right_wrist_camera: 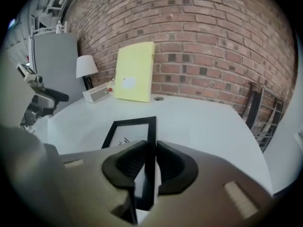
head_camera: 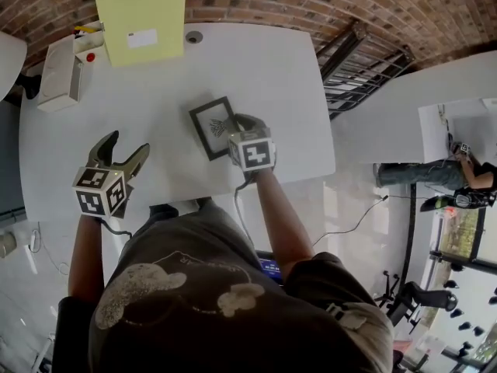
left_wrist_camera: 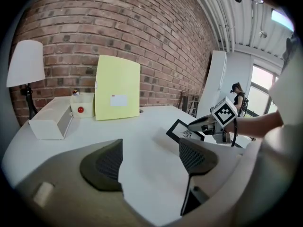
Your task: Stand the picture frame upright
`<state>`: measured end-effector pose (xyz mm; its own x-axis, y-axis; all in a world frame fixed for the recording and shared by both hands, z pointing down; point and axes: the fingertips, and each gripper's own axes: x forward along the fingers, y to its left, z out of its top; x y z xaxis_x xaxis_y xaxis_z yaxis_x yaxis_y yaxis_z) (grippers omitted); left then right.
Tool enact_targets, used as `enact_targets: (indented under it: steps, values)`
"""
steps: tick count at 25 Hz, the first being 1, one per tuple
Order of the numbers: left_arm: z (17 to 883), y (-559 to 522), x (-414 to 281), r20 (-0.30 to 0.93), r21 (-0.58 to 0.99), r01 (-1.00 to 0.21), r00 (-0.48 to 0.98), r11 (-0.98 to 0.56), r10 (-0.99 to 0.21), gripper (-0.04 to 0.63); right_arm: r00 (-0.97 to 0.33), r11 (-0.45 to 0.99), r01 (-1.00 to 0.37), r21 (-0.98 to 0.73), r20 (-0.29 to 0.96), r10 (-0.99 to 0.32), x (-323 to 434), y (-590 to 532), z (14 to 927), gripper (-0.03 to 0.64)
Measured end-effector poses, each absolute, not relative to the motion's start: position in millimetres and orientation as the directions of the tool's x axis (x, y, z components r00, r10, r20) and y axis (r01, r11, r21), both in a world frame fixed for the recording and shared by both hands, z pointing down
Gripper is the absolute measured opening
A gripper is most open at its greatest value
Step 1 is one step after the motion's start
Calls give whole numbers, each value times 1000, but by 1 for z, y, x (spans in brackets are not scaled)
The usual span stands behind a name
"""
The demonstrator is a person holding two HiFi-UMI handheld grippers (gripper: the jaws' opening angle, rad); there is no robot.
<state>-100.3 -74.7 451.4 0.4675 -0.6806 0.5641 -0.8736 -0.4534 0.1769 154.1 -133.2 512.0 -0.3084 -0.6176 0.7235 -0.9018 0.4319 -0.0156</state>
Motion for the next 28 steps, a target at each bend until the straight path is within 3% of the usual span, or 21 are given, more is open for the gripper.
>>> enact_targets:
  steps: [6, 19, 21, 24, 28]
  values:
    - [435, -94, -119, 520, 174, -838, 525, -518, -674, 386, -349, 542, -829, 135, 632, -692, 107, -148, 456, 72]
    - [396, -118, -122, 421, 92, -729, 645, -678, -637, 382, -407, 695, -557, 455, 580, -706, 16, -151, 392, 72]
    - [395, -119, -124, 423, 81, -712, 658, -697, -623, 359, -421, 701, -514, 495, 566, -709, 0, -151, 385, 72]
    - [393, -122, -128, 432, 71, -695, 668, -715, -606, 272, -458, 710, -433, 555, 544, -704, -24, -148, 375, 72]
    - [391, -127, -133, 431, 71, -684, 677, -726, -597, 255, -493, 708, -357, 610, 520, -697, -46, -143, 364, 72]
